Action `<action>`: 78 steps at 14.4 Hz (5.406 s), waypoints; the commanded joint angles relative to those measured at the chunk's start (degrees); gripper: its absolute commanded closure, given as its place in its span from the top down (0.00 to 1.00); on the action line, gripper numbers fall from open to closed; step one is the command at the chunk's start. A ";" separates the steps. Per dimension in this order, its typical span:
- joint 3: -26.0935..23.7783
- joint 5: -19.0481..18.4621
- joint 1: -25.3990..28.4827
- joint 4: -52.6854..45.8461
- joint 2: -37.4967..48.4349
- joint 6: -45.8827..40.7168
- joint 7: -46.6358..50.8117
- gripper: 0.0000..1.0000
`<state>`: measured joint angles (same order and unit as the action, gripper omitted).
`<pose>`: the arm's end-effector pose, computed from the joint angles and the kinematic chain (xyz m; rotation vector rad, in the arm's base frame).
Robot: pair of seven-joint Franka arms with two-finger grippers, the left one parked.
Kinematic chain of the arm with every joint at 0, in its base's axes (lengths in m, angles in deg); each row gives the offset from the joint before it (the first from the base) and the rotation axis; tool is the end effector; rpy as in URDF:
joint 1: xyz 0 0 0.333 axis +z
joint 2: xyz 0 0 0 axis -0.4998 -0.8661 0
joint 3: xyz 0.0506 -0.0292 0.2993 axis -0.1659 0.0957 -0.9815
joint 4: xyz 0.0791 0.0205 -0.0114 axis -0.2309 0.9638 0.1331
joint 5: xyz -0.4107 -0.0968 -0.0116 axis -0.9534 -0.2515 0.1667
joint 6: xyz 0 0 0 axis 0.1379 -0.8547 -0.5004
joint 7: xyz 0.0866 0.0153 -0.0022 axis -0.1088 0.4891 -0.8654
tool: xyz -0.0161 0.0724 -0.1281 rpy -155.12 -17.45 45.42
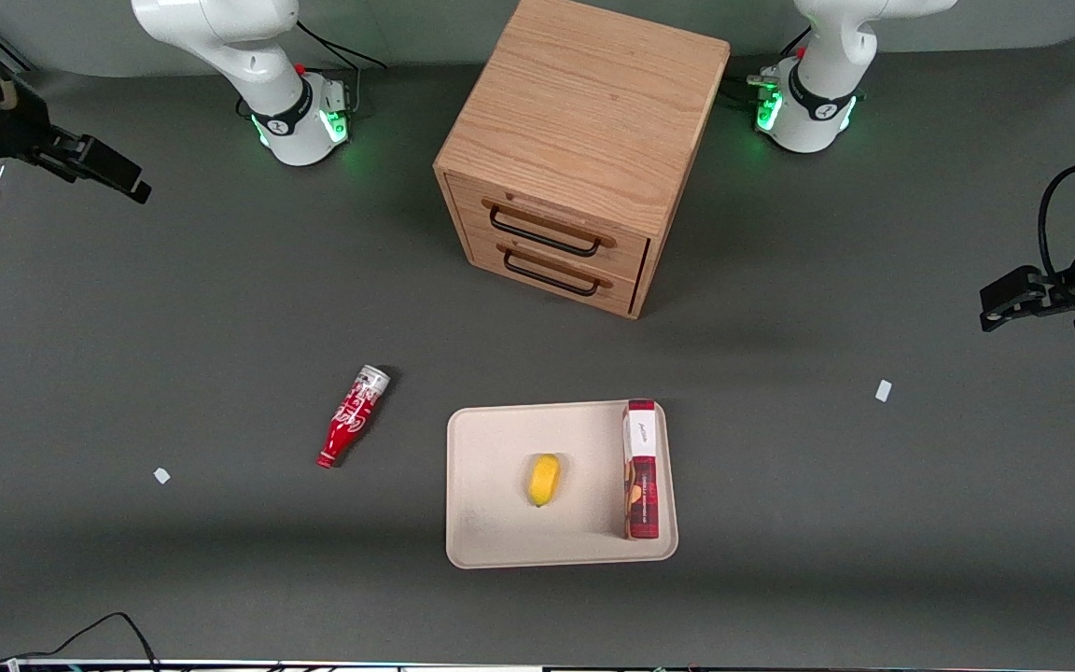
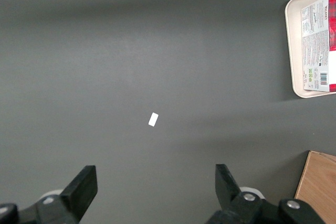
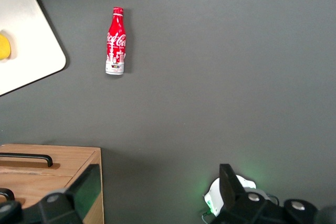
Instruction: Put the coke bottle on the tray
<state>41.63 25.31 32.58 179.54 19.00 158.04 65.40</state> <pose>0.5108 0.0531 0.6208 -3.0775 0.5529 0.1694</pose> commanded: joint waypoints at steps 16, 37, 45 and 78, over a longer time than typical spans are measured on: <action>-5.27 3.23 2.15 -11.52 -19.53 2.85 15.39 1.00; -8.00 -8.02 3.64 11.78 -44.69 55.70 32.11 0.00; -8.62 -8.02 4.08 9.07 -36.89 43.51 27.21 0.00; -18.11 -9.77 9.53 -30.32 -66.95 50.45 18.05 1.00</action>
<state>23.29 17.44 42.00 149.82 -50.65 211.90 82.01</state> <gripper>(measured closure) 0.000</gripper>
